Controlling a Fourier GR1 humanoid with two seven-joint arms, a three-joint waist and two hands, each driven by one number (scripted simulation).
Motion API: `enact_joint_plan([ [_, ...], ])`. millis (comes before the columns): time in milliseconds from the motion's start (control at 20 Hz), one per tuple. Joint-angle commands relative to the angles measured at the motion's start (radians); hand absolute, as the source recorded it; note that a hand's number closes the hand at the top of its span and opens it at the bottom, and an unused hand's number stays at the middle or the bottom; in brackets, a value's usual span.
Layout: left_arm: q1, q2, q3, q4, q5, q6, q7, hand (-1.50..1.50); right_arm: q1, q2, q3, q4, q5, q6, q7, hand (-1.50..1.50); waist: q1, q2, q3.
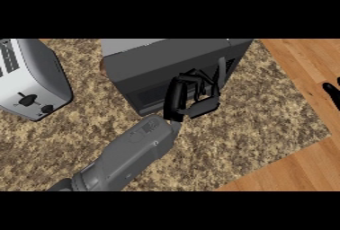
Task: Pick up the milk, place it into the microwave and close the microwave
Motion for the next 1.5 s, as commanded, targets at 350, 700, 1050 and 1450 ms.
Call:
enact_joint_plan([
  [350, -0.066, 0.0, 0.035, 0.099, 0.053, -0.023, -0.026, 1.5, -0.017, -0.036, -0.023, -0.006, -0.057, -0.001, 0.034, -1.5, -0.016, 0.016, 0.0],
  [700, -0.072, 0.0, 0.011, 0.112, 0.068, -0.022, -0.048, 1.5, -0.042, -0.072, -0.015, -0.024, -0.106, 0.022, 0.066, -1.5, -0.009, 0.014, -0.001],
  [1050, -0.073, 0.0, 0.009, 0.111, 0.099, -0.029, -0.073, 1.5, -0.036, -0.085, 0.006, -0.024, -0.159, 0.061, 0.081, -1.5, -0.02, 0.023, 0.001],
  [1450, -0.082, 0.0, 0.003, 0.133, 0.12, -0.036, -0.093, 1.5, -0.04, -0.101, -0.001, -0.02, -0.2, 0.059, 0.098, -1.5, -0.01, 0.023, 0.001],
])
